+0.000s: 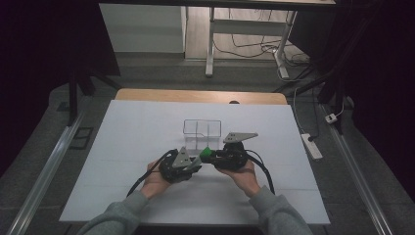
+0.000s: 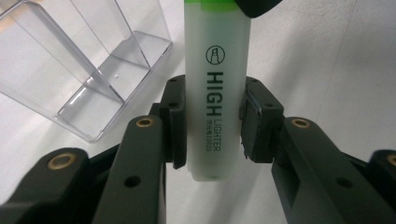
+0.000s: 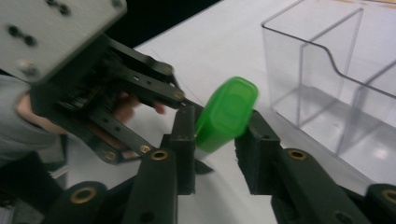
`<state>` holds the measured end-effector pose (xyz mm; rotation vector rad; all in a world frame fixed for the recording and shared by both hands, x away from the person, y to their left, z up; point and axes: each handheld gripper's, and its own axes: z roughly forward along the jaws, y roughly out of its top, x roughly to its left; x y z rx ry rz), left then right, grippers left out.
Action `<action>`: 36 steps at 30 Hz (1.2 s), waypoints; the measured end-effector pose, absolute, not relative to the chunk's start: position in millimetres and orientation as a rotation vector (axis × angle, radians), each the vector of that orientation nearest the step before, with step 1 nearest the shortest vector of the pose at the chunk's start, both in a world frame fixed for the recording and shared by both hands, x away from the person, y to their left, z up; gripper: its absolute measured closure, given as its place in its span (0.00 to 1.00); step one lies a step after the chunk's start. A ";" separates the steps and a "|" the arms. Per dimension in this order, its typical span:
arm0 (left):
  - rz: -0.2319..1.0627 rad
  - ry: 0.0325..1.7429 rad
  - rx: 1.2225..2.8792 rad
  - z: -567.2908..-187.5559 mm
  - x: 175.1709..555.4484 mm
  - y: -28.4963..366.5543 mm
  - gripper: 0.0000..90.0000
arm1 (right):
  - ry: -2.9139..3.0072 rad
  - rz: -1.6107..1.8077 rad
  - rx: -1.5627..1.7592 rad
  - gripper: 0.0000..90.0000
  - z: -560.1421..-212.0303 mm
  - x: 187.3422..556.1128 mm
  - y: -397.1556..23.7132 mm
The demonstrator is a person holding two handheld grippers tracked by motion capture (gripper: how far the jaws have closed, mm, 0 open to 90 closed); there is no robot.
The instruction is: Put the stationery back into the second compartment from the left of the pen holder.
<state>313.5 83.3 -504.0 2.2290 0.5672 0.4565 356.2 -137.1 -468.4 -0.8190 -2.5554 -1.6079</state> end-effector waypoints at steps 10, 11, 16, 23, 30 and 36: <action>0.395 0.601 2.189 -502.5 315.9 89.0 0.57 | -2.573 -1.658 -0.793 0.83 -464.2 354.2 -140.1; 0.383 0.607 2.185 -501.8 315.9 90.4 0.54 | -2.577 -1.669 -0.800 0.83 -463.2 354.2 -141.5; 0.377 0.625 2.181 -499.4 315.5 97.1 0.48 | -2.581 -1.690 -0.807 0.83 -461.2 355.8 -146.8; 0.381 0.679 2.178 -497.9 305.6 124.1 0.44 | -2.592 -1.717 -0.799 0.83 -457.2 354.8 -150.0; 0.363 0.762 2.152 -498.4 293.4 159.6 0.41 | -2.591 -1.768 -0.806 0.83 -449.4 355.4 -156.1; 0.362 0.835 2.132 -503.2 283.6 184.6 0.40 | -2.586 -1.825 -0.805 0.83 -437.3 356.4 -162.4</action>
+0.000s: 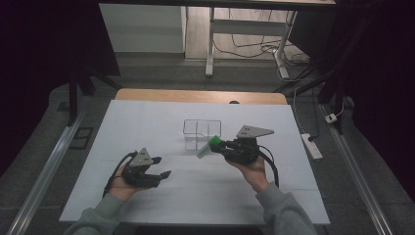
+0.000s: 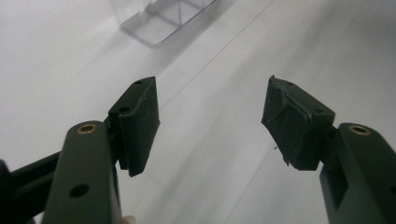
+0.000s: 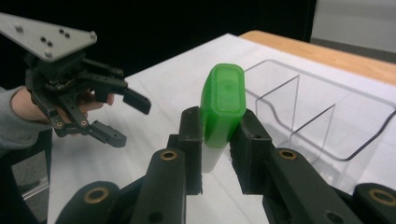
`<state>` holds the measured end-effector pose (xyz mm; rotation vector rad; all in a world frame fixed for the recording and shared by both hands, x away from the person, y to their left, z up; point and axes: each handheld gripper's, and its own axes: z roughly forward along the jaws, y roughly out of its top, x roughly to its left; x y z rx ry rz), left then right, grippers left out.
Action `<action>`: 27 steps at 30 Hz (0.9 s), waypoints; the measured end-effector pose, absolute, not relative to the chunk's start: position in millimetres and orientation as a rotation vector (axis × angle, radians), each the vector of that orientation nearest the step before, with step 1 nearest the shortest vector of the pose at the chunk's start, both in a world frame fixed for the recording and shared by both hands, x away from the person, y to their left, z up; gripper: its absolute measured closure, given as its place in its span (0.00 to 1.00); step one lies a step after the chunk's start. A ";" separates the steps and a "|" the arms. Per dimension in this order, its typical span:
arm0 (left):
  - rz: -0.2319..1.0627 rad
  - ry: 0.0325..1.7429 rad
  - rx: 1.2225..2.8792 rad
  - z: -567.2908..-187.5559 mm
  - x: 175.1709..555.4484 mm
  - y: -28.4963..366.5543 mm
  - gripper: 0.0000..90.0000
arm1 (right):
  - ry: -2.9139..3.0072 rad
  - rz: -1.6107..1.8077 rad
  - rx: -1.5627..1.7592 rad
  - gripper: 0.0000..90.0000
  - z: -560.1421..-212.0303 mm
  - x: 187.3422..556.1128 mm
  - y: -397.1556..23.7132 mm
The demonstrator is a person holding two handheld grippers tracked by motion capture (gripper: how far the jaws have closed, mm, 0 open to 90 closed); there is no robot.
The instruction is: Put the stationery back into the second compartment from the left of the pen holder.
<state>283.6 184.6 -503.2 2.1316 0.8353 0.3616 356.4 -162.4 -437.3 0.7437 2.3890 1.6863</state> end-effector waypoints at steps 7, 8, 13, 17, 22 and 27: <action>0.373 0.887 2.124 -508.1 273.9 207.5 0.39 | 2.326 1.713 0.735 0.83 -420.3 360.6 -166.6; 0.373 0.894 2.126 -509.4 272.5 210.6 0.39 | 2.315 1.718 0.736 0.83 -418.5 361.7 -166.6; 0.368 0.943 2.118 -516.3 268.0 225.4 0.38 | 2.274 1.718 0.748 0.83 -406.9 375.0 -163.2; 0.370 0.966 2.106 -518.7 266.6 233.4 0.37 | 2.259 1.659 0.783 0.83 -403.0 393.9 -155.7; 0.362 0.984 2.105 -522.1 267.6 238.7 0.37 | 2.256 1.617 0.832 0.83 -405.9 412.0 -149.4; 0.357 0.985 2.112 -523.4 268.8 238.6 0.36 | 2.268 1.570 0.843 0.83 -411.4 420.0 -142.1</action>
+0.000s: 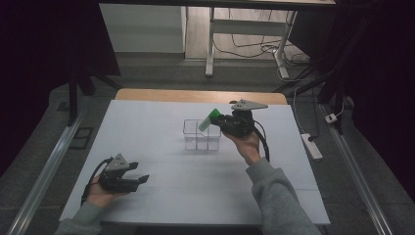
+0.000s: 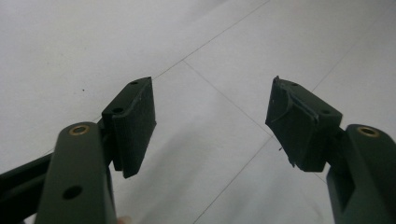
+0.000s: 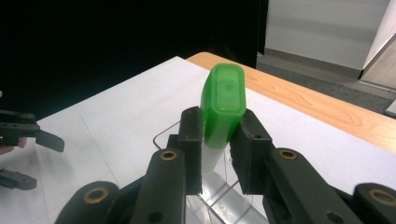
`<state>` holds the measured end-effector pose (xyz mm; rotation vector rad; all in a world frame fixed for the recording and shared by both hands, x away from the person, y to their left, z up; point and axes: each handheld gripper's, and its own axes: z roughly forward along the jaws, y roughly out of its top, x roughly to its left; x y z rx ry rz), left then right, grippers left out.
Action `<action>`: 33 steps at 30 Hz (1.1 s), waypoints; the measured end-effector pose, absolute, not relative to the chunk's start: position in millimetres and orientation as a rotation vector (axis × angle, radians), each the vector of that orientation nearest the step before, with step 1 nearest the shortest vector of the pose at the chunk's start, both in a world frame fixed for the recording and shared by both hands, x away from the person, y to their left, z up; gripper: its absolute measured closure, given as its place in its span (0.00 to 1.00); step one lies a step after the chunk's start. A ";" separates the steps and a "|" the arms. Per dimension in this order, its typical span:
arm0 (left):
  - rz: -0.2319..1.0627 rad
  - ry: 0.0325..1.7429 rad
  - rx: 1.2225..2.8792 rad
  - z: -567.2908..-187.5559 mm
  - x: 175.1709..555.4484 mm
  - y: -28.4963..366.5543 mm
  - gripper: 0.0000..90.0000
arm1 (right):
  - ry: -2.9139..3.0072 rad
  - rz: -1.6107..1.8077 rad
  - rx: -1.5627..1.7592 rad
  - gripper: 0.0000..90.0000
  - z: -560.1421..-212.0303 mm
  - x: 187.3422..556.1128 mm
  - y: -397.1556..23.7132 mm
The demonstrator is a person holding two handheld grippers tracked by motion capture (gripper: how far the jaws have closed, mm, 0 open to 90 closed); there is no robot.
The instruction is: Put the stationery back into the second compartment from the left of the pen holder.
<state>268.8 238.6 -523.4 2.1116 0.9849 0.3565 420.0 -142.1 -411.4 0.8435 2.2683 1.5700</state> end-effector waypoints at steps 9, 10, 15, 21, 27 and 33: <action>0.352 0.988 2.118 -523.9 268.9 238.3 0.35 | 2.316 1.502 0.879 0.61 -424.5 426.1 -132.5; 0.352 0.990 2.116 -524.0 269.0 238.4 0.35 | 2.318 1.498 0.878 0.60 -424.8 425.4 -133.1; 0.350 0.990 2.120 -524.6 269.3 238.6 0.35 | 2.311 1.485 0.886 0.56 -427.9 418.0 -145.6; 0.351 0.993 2.121 -524.7 269.1 238.1 0.35 | 2.327 1.449 0.905 0.55 -435.9 407.4 -170.8; 0.349 0.995 2.124 -524.9 269.7 237.9 0.35 | 2.345 1.419 0.912 0.54 -446.2 393.1 -195.5; 0.348 0.996 2.119 -524.6 270.9 237.9 0.35 | 2.361 1.361 0.929 0.53 -460.2 376.6 -219.4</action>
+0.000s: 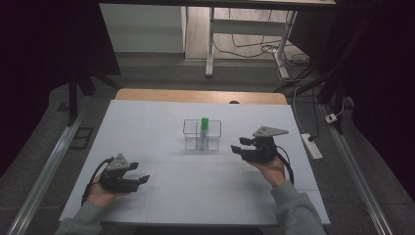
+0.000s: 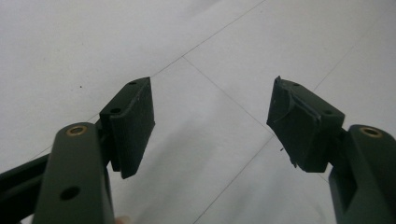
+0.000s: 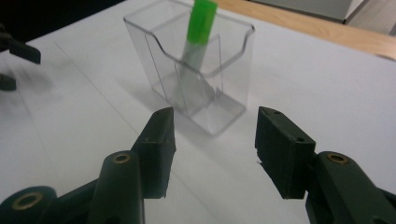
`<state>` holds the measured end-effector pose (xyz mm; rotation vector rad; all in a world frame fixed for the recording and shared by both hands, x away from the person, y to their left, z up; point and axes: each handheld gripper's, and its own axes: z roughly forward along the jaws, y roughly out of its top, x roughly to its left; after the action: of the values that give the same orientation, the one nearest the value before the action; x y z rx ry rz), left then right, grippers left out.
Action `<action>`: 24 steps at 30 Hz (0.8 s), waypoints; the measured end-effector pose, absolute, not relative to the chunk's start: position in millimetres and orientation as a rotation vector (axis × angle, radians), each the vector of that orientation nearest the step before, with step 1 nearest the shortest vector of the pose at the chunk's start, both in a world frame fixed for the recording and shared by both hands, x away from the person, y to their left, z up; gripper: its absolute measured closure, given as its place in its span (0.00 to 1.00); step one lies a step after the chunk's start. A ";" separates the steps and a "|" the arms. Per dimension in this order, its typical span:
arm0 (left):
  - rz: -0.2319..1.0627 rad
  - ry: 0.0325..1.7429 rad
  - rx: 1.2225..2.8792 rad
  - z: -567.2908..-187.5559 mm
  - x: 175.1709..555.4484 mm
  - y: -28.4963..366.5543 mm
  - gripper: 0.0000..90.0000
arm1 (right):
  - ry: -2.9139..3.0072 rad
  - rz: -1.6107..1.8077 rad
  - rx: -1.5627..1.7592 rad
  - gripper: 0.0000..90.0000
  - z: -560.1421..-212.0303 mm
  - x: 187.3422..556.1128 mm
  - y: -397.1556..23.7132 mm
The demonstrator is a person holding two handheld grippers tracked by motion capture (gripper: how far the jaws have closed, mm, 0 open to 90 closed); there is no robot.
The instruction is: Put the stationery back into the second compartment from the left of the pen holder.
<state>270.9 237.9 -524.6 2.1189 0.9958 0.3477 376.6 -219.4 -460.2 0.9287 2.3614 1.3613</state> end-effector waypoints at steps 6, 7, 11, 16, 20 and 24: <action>0.347 0.992 2.120 -523.8 271.3 237.1 0.35 | 2.373 1.320 0.963 0.52 -471.2 364.2 -243.3; 0.347 0.992 2.118 -523.6 271.4 236.9 0.35 | 2.375 1.314 0.965 0.52 -472.4 363.0 -245.7; 0.347 0.992 2.114 -523.2 271.8 236.5 0.35 | 2.396 1.276 0.969 0.51 -478.9 355.8 -256.8; 0.349 0.991 2.110 -522.8 272.5 235.6 0.35 | 2.420 1.240 0.962 0.50 -485.6 347.0 -270.1; 0.349 0.989 2.110 -522.4 272.6 235.0 0.35 | 2.432 1.222 0.967 0.50 -489.3 343.0 -277.2; 0.351 0.988 2.109 -521.8 272.3 234.2 0.35 | 2.434 1.221 0.964 0.49 -490.9 342.3 -278.5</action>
<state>272.3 234.2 -521.8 2.1089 0.9880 0.3507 342.3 -278.5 -490.9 0.9635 2.4337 1.2213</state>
